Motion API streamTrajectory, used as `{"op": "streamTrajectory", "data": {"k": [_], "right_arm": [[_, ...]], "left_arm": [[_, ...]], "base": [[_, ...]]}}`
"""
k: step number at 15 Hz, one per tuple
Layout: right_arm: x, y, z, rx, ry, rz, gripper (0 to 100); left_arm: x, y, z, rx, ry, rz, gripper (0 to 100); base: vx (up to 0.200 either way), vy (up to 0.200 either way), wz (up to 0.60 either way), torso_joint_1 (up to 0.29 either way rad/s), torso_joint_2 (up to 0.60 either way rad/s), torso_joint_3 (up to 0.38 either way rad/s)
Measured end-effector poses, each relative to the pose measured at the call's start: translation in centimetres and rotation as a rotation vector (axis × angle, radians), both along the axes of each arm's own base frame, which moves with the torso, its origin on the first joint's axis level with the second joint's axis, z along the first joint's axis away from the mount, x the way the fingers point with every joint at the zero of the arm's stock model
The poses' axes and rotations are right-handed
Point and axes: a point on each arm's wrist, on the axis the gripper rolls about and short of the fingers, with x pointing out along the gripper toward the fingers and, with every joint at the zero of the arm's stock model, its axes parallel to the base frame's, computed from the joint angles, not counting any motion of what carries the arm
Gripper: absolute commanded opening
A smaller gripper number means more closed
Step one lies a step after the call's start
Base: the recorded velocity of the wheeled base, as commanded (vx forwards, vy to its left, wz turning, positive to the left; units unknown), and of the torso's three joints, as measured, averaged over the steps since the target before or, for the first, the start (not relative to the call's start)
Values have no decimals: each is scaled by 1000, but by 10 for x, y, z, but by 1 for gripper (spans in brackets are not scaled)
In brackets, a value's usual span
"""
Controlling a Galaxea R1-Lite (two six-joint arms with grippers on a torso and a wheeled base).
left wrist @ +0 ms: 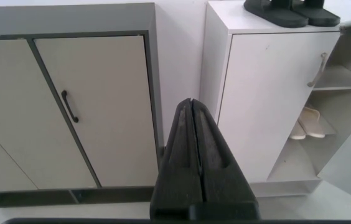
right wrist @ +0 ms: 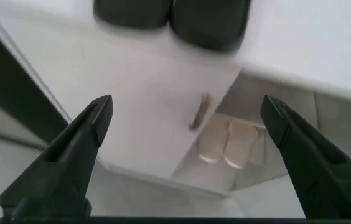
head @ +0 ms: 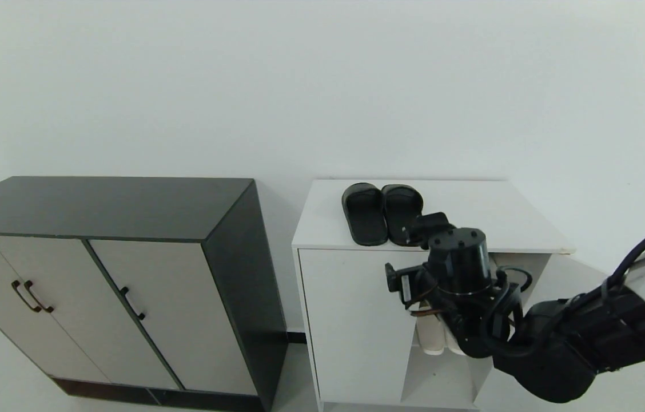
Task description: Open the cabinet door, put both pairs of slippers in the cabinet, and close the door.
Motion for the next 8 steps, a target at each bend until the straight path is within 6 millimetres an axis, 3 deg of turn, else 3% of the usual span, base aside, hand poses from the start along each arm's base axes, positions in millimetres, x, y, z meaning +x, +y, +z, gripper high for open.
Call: {"op": "streamTrajectory", "data": {"k": [2, 4, 8], "right_arm": [[4, 5, 23, 74, -32, -40, 100], [6, 7, 29, 117, -44, -47, 100], [8, 10, 25, 117, -39, -46, 100]], "left_arm": [[0, 0, 0, -3, 0, 1, 0], [0, 0, 0, -2, 0, 1, 0], [0, 0, 0, -1, 0, 1, 0]], "base": [[0, 0, 0, 0, 0, 0], [0, 0, 0, 0, 0, 0], [200, 0, 0, -2, -4, 6]]}}
